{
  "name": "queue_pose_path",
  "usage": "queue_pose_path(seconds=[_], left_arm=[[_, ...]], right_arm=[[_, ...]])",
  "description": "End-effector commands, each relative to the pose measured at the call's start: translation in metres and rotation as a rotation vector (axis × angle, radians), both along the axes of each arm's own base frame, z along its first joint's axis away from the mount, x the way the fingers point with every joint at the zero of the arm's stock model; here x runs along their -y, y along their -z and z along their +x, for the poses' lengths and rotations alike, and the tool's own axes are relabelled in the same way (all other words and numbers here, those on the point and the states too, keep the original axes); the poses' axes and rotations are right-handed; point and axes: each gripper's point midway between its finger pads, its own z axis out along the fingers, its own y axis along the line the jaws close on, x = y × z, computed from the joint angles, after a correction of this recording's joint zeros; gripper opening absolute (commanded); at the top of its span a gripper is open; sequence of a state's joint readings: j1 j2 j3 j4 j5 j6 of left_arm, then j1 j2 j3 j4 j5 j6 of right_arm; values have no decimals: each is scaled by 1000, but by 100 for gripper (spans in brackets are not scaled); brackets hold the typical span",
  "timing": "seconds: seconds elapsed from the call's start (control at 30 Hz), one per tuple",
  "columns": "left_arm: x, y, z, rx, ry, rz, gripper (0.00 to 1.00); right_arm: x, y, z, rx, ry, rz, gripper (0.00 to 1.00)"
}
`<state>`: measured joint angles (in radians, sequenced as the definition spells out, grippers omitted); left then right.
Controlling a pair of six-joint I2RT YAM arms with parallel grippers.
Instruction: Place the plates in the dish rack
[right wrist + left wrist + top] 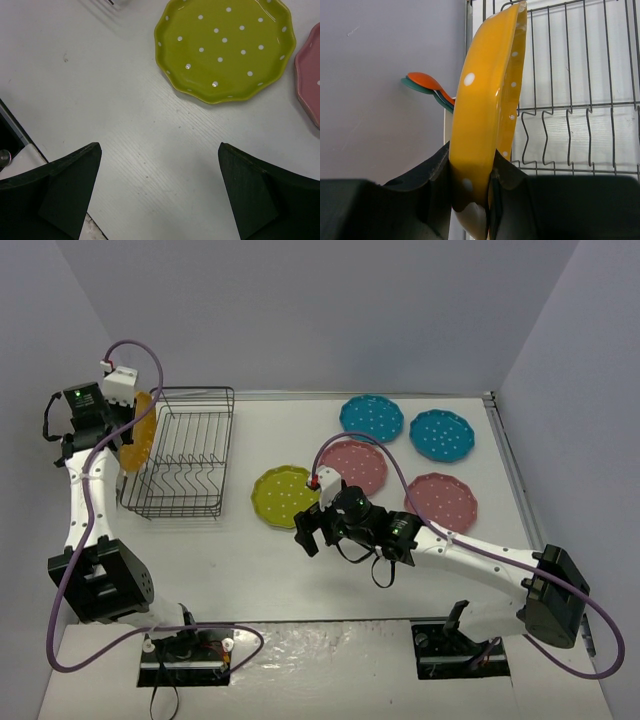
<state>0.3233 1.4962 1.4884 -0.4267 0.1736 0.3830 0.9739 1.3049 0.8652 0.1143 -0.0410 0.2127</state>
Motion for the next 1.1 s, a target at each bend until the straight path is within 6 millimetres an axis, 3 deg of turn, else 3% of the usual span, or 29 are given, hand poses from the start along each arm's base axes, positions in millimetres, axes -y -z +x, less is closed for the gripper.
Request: queue_pose_path(seconds=[0.0, 0.27, 0.9, 1.07], left_arm=[[-13, -59, 23, 235, -13, 76, 0], [-16, -18, 24, 164, -33, 50, 0], [-14, 23, 14, 124, -64, 2, 0], [-17, 28, 9, 116, -94, -6, 11]], right_arm=[[-10, -15, 8, 31, -1, 66, 100], [-8, -8, 9, 32, 0, 49, 100], [-1, 1, 7, 33, 20, 50, 100], [1, 5, 7, 30, 30, 44, 100]])
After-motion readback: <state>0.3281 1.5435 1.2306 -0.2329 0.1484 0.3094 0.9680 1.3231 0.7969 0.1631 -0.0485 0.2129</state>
